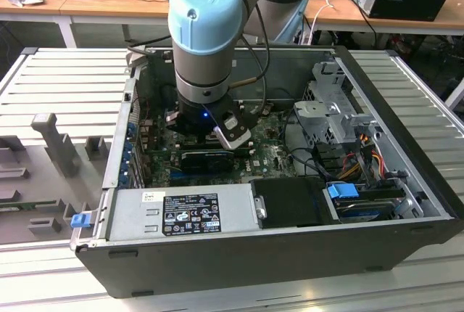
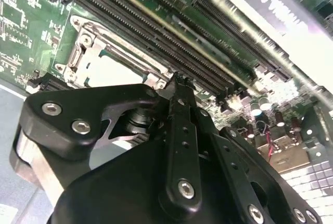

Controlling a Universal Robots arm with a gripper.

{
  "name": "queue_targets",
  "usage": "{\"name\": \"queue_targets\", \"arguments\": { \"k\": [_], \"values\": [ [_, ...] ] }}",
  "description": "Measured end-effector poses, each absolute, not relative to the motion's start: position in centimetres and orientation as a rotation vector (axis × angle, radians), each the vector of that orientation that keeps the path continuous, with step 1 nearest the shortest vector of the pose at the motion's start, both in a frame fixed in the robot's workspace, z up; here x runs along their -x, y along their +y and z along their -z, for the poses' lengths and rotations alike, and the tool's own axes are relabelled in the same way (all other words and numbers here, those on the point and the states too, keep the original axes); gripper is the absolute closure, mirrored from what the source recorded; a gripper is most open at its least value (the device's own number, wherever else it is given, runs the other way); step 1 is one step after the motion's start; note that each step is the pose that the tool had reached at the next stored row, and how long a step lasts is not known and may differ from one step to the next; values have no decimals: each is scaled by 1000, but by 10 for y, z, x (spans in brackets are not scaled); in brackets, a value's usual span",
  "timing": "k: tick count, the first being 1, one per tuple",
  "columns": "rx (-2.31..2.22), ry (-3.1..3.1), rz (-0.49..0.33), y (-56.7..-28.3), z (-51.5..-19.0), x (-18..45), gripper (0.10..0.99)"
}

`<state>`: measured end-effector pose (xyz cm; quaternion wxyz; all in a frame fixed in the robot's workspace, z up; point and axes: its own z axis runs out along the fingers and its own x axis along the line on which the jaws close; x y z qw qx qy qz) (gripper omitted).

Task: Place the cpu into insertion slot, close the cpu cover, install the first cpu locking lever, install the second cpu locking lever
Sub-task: 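Install the second cpu locking lever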

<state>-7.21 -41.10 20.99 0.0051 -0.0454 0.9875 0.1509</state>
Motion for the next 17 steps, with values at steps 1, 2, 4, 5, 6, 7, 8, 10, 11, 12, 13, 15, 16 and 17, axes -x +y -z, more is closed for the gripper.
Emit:
{"name": "queue_targets", "arguments": {
  "k": [1, 2, 4, 5, 6, 7, 8, 10, 11, 12, 13, 15, 16, 17],
  "values": [
    [142, 3092, -476, -412, -210, 72, 980],
    [142, 3091, -482, -412, -209, 72, 980],
    [141, 3089, -491, -412, -208, 72, 980],
    [141, 3089, -497, -412, -206, 72, 980],
    [141, 3088, -501, -412, -205, 72, 980],
    [140, 3089, -502, -412, -202, 72, 980],
    [140, 3089, -504, -412, -200, 73, 980],
    [140, 3088, -511, -412, -198, 73, 980],
    [140, 3088, -514, -412, -198, 73, 980],
    [140, 3087, -517, -412, -197, 73, 980],
    [140, 3087, -518, -412, -197, 73, 980],
    [140, 3087, -520, -411, -196, 73, 980],
    [140, 3087, -522, -410, -196, 73, 980],
    [140, 3086, -523, -410, -195, 73, 980]
  ]
}}
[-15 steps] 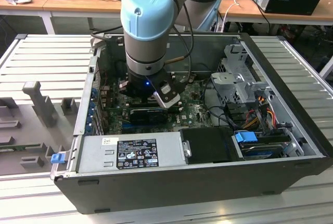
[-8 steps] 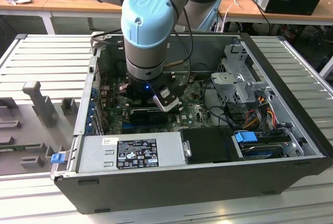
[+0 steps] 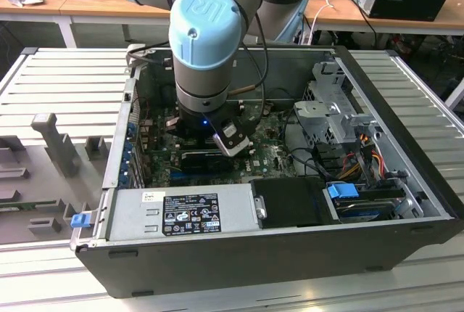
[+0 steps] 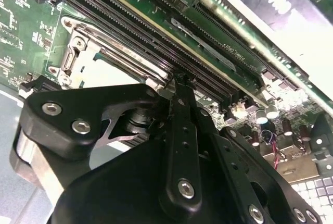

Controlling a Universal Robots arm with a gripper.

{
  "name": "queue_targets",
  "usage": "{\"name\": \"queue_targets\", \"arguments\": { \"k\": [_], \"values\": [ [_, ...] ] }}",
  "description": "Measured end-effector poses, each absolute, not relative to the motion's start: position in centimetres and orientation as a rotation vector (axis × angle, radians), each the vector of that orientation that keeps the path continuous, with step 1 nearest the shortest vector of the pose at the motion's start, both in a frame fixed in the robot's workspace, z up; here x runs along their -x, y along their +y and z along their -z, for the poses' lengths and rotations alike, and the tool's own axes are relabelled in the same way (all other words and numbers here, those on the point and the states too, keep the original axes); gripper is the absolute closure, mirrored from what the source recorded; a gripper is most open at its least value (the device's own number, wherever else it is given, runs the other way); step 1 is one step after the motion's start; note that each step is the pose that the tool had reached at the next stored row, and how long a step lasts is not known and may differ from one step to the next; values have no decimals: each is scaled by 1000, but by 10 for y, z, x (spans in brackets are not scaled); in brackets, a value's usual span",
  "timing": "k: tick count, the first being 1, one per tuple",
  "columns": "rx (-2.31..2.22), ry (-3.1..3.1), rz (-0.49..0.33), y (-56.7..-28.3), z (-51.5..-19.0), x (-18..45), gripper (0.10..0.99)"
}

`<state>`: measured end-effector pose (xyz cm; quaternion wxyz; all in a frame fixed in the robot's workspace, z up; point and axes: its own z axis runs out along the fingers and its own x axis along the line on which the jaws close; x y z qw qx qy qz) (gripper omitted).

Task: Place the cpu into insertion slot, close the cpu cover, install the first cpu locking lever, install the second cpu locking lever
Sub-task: 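Install the second cpu locking lever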

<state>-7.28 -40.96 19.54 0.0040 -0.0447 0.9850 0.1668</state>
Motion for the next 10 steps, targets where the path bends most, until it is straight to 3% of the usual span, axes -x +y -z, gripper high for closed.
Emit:
{"name": "queue_targets", "arguments": {
  "k": [10],
  "values": [
    [140, 3084, -534, -402, -192, 78, 980]
  ]
}}
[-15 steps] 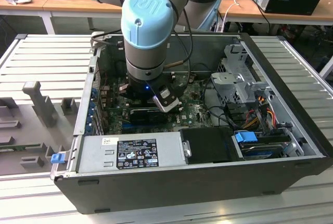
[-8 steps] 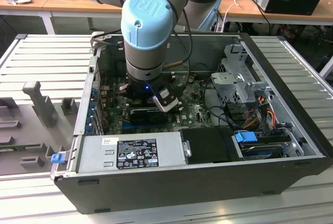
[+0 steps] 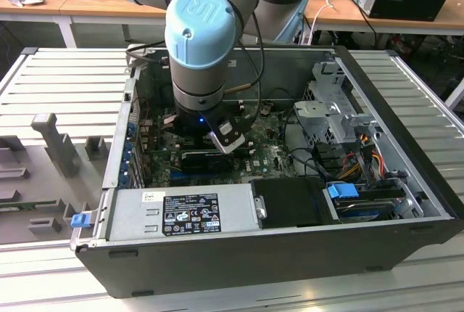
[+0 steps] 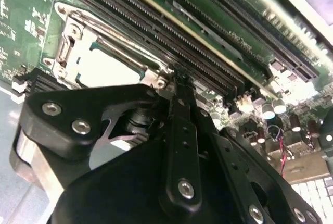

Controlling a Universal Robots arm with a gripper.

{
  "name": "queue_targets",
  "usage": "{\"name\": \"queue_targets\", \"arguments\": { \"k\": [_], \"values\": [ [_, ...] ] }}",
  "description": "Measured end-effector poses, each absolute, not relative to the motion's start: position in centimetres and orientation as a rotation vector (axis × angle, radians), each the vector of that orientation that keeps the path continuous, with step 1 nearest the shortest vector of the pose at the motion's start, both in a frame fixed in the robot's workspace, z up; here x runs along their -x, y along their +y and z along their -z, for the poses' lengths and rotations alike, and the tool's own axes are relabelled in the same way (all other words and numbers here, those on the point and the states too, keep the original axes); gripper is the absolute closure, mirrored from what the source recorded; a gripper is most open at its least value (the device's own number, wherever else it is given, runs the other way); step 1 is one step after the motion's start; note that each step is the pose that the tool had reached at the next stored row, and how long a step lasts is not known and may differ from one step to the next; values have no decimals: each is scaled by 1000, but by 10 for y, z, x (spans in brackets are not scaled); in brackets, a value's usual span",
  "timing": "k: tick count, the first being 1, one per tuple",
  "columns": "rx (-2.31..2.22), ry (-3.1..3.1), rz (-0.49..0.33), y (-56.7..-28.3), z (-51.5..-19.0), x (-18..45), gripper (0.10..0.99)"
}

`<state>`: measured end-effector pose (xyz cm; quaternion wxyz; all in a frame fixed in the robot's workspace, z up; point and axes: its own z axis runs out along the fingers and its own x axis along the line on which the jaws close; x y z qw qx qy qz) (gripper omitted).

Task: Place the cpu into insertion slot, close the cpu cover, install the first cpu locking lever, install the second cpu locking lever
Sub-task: 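Install the second cpu locking lever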

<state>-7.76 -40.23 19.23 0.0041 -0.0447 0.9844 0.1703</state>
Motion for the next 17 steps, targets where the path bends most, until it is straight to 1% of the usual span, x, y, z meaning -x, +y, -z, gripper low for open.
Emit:
{"name": "queue_targets", "arguments": {
  "k": [3, 14, 17],
  "values": [
    [140, 3084, -534, -402, -196, 78, 980],
    [140, 3084, -534, -402, -227, 78, 980],
    [140, 3084, -534, -402, -229, 78, 980]
  ]
}}
